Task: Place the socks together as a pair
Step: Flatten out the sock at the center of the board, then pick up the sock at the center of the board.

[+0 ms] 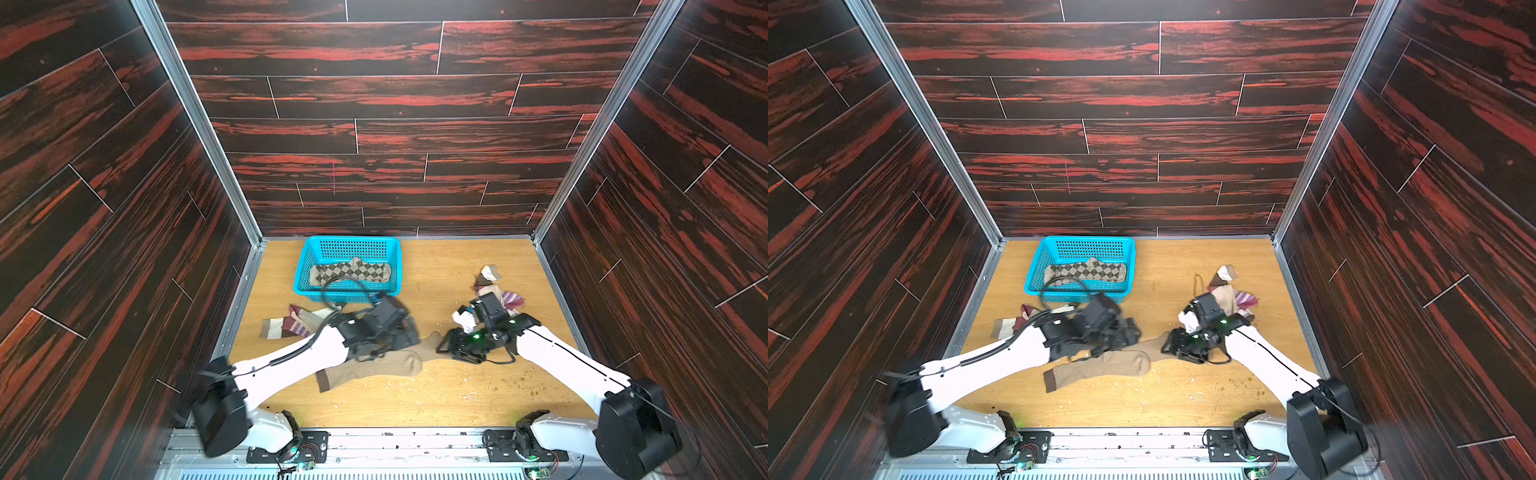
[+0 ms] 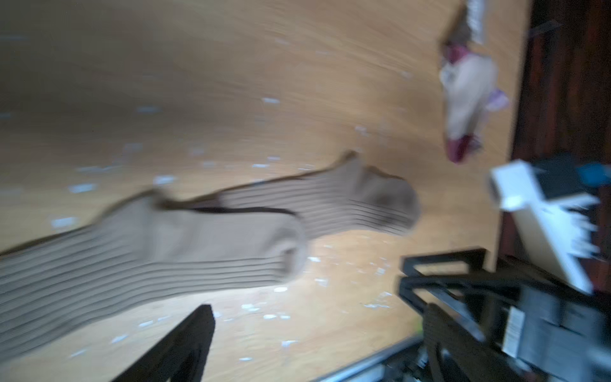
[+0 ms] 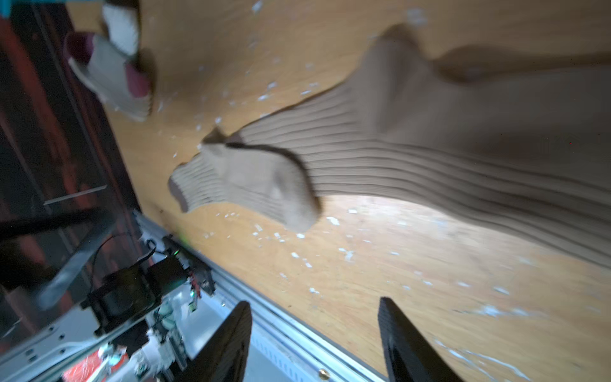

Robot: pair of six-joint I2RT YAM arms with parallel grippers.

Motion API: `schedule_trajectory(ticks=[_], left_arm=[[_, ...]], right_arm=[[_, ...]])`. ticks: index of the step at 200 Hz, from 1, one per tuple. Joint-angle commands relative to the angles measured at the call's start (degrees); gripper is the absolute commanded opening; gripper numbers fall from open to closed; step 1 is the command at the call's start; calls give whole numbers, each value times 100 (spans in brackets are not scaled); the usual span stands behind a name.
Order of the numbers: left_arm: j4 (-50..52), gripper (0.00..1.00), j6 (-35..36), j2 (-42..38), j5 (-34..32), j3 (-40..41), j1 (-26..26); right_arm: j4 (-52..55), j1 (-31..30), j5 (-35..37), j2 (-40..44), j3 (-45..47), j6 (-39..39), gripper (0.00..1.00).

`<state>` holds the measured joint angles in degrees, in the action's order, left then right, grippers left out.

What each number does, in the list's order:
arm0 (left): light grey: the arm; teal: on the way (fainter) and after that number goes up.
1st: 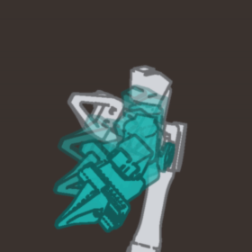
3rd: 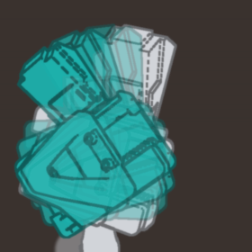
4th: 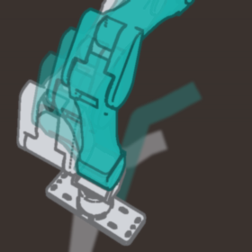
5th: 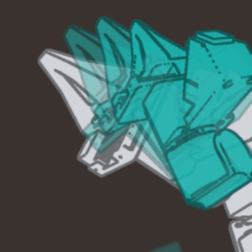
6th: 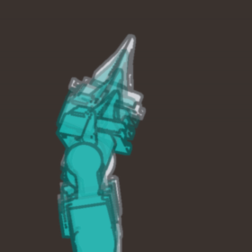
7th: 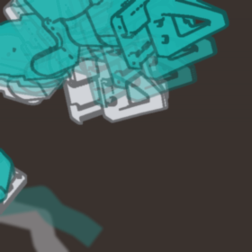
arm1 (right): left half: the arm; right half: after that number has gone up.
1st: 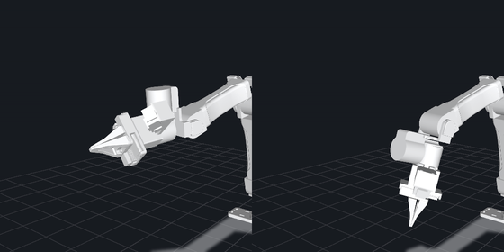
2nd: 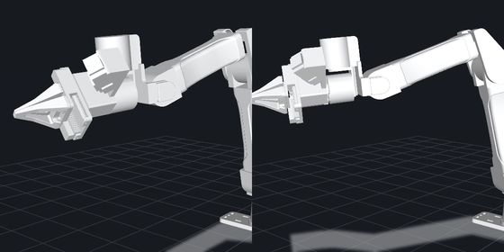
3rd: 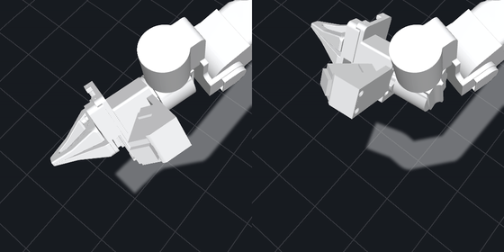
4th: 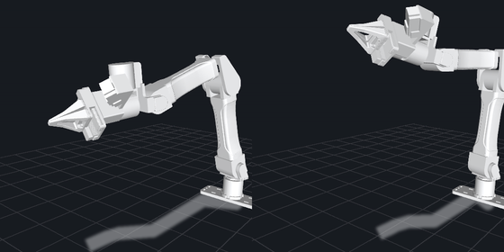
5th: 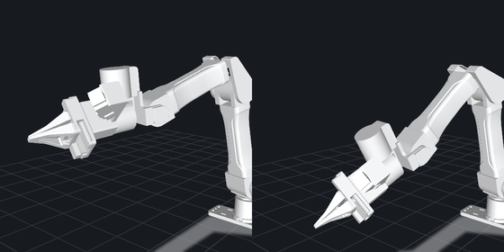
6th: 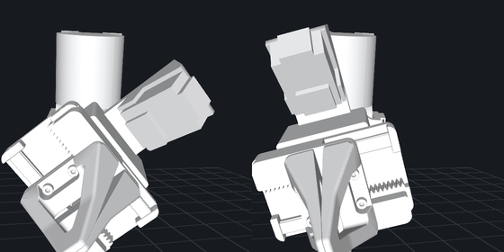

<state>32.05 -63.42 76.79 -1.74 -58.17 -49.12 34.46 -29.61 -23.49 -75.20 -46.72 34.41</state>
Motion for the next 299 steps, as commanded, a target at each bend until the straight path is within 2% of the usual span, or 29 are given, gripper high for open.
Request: schedule_trajectory(ticks=[1,34,64,105,150,170,193,205,215,233,265,299], left_arm=[[932,100,-498,-1185,-670,928,461],[2040,95,-597,-2418,-877,1647,1147],[1988,90,-602,-2948,-743,2377,1601],[1305,85,-408,-2688,-522,2828,1673],[585,71,-191,-2006,-314,3154,1870],[795,58,-184,-1607,-412,3090,1926],[767,49,-80,-1338,-413,3134,1933],[708,35,-57,-1283,-433,3171,1942],[686,22,-25,-1256,-425,3173,1942],[633,13,84,-1231,-314,3146,1942],[856,6,428,-1203,-151,2806,1942],[1212,5,611,-1745,-2,2218,1942]], right_arm=[[-201,-547,-24,-454,-219,161,60],[-530,-875,88,-833,-166,457,55],[-523,-1050,231,-1204,-334,391,52],[-643,-1273,306,-1608,-435,450,49],[-706,-1319,577,-1903,-528,504,41],[-719,-1346,586,-1967,-556,525,33],[-743,-1355,676,-2046,-551,532,25],[-768,-1365,737,-2060,-541,549,19],[-802,-1361,742,-2026,-517,574,11],[-813,-1364,777,-1926,-504,597,2],[-649,-1364,740,-1653,-569,593,0],[-268,-1364,847,-1115,-741,571,0]])
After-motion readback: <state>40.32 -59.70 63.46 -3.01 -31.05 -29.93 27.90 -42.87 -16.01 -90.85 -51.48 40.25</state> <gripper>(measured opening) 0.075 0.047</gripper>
